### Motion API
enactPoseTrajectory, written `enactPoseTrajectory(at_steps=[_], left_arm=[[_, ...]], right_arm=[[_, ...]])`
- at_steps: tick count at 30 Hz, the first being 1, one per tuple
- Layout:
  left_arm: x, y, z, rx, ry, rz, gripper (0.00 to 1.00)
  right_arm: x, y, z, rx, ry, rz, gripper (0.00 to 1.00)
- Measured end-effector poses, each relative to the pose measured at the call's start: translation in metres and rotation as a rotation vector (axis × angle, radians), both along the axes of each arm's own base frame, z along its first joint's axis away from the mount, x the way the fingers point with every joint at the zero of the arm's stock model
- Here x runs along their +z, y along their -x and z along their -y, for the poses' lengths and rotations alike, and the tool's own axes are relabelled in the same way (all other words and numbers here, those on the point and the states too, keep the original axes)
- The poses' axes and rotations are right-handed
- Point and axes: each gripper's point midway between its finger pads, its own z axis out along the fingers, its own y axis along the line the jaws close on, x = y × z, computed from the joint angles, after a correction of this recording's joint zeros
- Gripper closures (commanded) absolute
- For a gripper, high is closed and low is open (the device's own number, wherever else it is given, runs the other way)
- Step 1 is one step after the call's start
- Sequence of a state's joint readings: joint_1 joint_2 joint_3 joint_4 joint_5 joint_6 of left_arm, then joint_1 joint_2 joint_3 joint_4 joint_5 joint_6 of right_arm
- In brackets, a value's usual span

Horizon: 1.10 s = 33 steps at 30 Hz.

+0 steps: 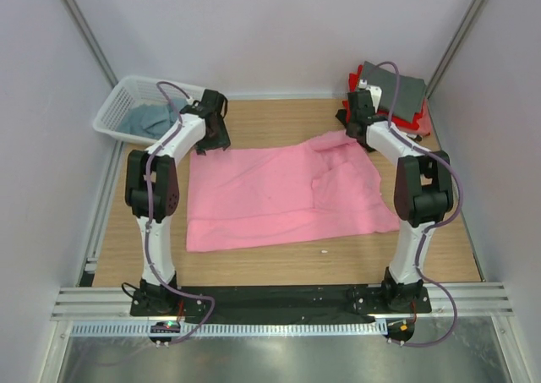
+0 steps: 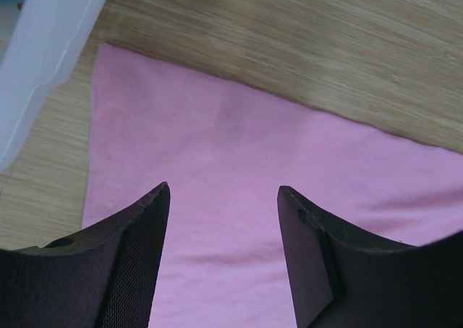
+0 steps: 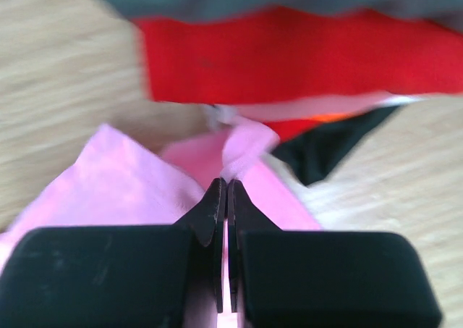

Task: Fold and stack the t-shirts
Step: Fold the tshirt

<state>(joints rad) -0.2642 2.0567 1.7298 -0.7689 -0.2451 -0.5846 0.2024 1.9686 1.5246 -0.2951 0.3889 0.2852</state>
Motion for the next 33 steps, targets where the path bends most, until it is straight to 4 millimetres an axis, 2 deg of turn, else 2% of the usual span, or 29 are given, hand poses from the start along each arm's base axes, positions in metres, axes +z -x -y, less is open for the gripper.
enactPoseTrajectory(at_steps=[5,9,11,15,20,24,29,33], left_arm=[[-0.020,-0.021,0.003,-0.009,-0.020,-0.027,0.37],[-0.019,-0.040,0.004,-0.004,-0.031,-0.009,0.37],[-0.015,-0.049,0.001,0.006,-0.042,0.006,0.38],[-0.016,-0.052,-0.006,0.019,-0.060,0.003,0.38],[-0.029,-0.057,-0.015,0.027,-0.095,-0.019,0.41],[-0.046,-0.052,-0.017,0.026,-0.115,-0.064,0.42],[-0.056,-0.050,-0.016,0.022,-0.126,-0.084,0.52],[-0.061,-0.050,-0.017,0.025,-0.142,-0.088,0.53]], right_arm=[[-0.014,0.019,0.040,-0.069,0.011,-0.067,0.99],[-0.005,0.027,0.057,-0.096,0.010,-0.067,0.99],[0.001,0.030,0.060,-0.097,0.013,-0.061,0.99],[0.013,0.034,0.065,-0.099,0.013,-0.046,0.99],[0.010,0.036,0.068,-0.096,0.000,-0.054,0.99],[0.009,0.037,0.066,-0.088,-0.009,-0.058,0.99],[0.008,0.036,0.063,-0.075,-0.021,-0.060,0.99],[0.008,0.036,0.062,-0.069,-0.028,-0.061,0.99]])
